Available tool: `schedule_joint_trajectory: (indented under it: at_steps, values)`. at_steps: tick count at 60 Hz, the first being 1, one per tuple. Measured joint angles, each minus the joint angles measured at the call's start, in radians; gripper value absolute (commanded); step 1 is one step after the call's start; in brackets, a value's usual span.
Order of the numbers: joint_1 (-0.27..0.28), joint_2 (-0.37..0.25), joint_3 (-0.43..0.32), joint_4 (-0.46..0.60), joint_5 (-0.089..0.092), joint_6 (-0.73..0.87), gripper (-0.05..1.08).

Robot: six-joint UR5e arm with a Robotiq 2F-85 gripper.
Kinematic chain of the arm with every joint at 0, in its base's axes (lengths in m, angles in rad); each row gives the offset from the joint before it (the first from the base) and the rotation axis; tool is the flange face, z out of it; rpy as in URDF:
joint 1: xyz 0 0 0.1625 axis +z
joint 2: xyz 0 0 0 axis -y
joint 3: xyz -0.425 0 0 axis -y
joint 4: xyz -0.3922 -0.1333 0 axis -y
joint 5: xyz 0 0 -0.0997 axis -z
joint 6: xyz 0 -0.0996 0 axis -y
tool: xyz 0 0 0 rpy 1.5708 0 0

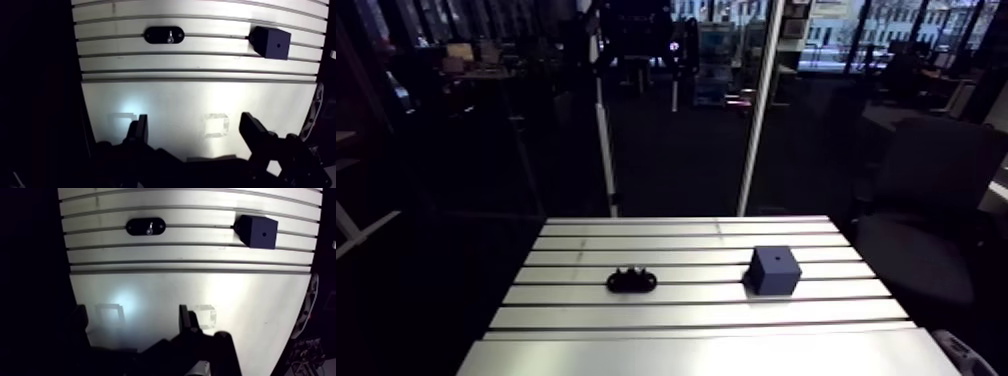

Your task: Pick up the M10 bolt and insert it into the hole until fully seated.

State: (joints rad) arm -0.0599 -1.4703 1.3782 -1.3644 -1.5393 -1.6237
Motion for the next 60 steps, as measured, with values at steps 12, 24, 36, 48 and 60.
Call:
schedule_joint_trajectory:
  at_steps: [12,24,36,48,60]
  values:
    - [0.02,0.043,-0.036,-0.027,-0.002,-0.014,0.01]
    - [0.031,0.067,-0.056,-0.043,-0.003,-0.022,0.01]
    - [0.033,0.07,-0.058,-0.047,-0.004,-0.023,0.01]
    - [0.034,0.07,-0.058,-0.049,-0.004,-0.023,0.01]
    - [0.035,0.067,-0.051,-0.051,-0.004,-0.022,0.01]
